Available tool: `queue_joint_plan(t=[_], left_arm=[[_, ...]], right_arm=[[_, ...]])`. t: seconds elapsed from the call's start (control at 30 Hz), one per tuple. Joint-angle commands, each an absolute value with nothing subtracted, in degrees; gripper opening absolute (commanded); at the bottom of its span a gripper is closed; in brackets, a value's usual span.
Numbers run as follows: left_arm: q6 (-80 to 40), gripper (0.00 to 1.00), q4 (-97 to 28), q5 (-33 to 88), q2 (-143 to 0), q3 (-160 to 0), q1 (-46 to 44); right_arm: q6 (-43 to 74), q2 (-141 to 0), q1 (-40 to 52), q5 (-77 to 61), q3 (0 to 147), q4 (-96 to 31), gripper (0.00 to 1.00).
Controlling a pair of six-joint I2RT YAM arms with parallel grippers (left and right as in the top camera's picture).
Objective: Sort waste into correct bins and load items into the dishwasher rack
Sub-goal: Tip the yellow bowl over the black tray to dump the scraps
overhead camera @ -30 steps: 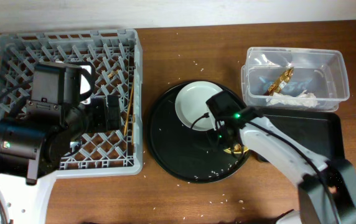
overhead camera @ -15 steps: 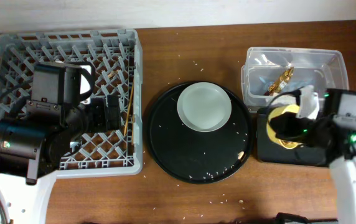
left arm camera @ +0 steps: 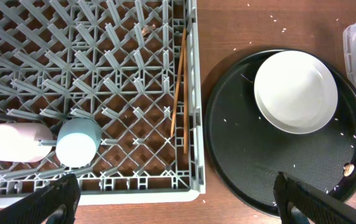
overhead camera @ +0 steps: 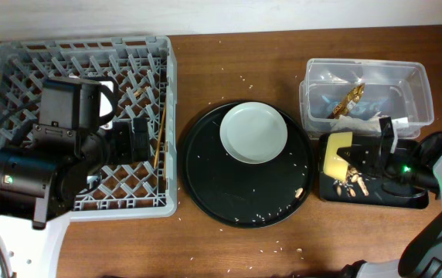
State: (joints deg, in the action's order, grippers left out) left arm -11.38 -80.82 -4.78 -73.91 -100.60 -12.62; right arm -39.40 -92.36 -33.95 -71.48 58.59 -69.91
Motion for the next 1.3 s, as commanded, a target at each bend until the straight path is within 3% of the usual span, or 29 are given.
queue_joint_plan(t=[0.0, 0.2, 0.3, 0.37, 0.43, 0.5, 0.6, 0.67, 0.73, 0.8, 0.83, 0.87, 0.9, 0.97, 1.0, 1.03, 1.13, 1.2, 1.27], left_arm=[[-11.22, 0.99, -80.68, -5.19, -73.25, -100.62, -12.58], [-11.22, 0.99, -80.68, -5.19, -73.25, -100.62, -12.58], [-11.22, 0.99, -80.68, -5.19, -73.25, -100.62, -12.58], [-11.22, 0.99, -80.68, -5.19, -73.25, -100.62, -12.58], [-11.22, 0.99, -80.68, -5.21, -73.25, -100.62, -12.58], [-11.22, 0.99, -80.68, -5.21, -73.25, -100.62, -12.58], [-11.22, 0.99, -80.68, -5.19, -73.25, -100.62, -12.58], [-11.22, 0.99, -80.68, -5.19, -73.25, -100.62, -12.58], [-11.22, 0.99, -80.68, -5.19, -73.25, -100.62, -12.58], [-11.22, 0.99, -80.68, -5.19, -73.25, -100.62, -12.58], [-11.22, 0.99, -80.68, -5.19, -73.25, -100.62, -12.58], [-11.22, 0.99, -80.68, -5.19, -73.25, -100.62, -12.58], [-11.22, 0.99, -80.68, -5.19, -73.25, -100.62, -12.58], [-11.22, 0.99, -80.68, -5.19, -73.25, -100.62, -12.58], [-11.22, 0.99, -80.68, -5.21, -73.25, -100.62, -12.58], [-11.22, 0.99, -80.68, -5.19, -73.25, -100.62, -12.58], [-11.22, 0.99, -80.68, -5.21, -73.25, -100.62, -12.58], [-11.22, 0.99, -80.68, -5.19, -73.25, -100.62, -12.58], [-11.22, 0.99, -80.68, -5.19, -73.25, -100.62, -12.58]], right_arm=[[-46.30, -92.47, -34.26, -77.01, 58.33, -70.39, 0.04], [-50.87, -92.31, -35.31, -80.29, 58.35, -74.28, 0.04], [-42.85, -92.62, -36.99, -79.40, 58.33, -71.50, 0.04], [-49.01, -92.53, -37.87, -79.13, 58.33, -71.83, 0.04], [-37.54, -93.38, -39.16, -79.18, 58.33, -68.31, 0.04], [-47.51, -93.01, -39.44, -80.60, 58.33, -72.42, 0.04], [-38.24, -94.08, -39.42, -79.81, 58.33, -70.35, 0.04], [-52.21, -93.54, -38.61, -80.51, 58.33, -75.16, 0.04], [-40.73, -94.32, -39.07, -79.70, 58.33, -71.83, 0.04], [-49.78, -93.60, -38.92, -81.80, 58.33, -76.03, 0.04], [-48.51, -93.62, -39.07, -80.09, 58.35, -73.43, 0.04], [-35.38, -94.35, -39.68, -78.76, 58.35, -69.21, 0.04], [-30.98, -94.56, -39.90, -80.75, 58.35, -70.13, 0.04], [-49.12, -92.88, -38.89, -83.15, 58.35, -76.69, 0.04], [-46.02, -92.92, -38.94, -81.21, 58.39, -74.35, 0.04], [-35.31, -93.32, -39.03, -80.58, 58.39, -73.73, 0.04], [-48.69, -91.13, -37.65, -78.15, 59.05, -79.50, 0.04], [-31.64, -91.09, -37.58, -75.68, 59.24, -77.45, 0.04], [-45.47, -89.32, -36.71, -76.97, 60.07, -82.02, 0.04]])
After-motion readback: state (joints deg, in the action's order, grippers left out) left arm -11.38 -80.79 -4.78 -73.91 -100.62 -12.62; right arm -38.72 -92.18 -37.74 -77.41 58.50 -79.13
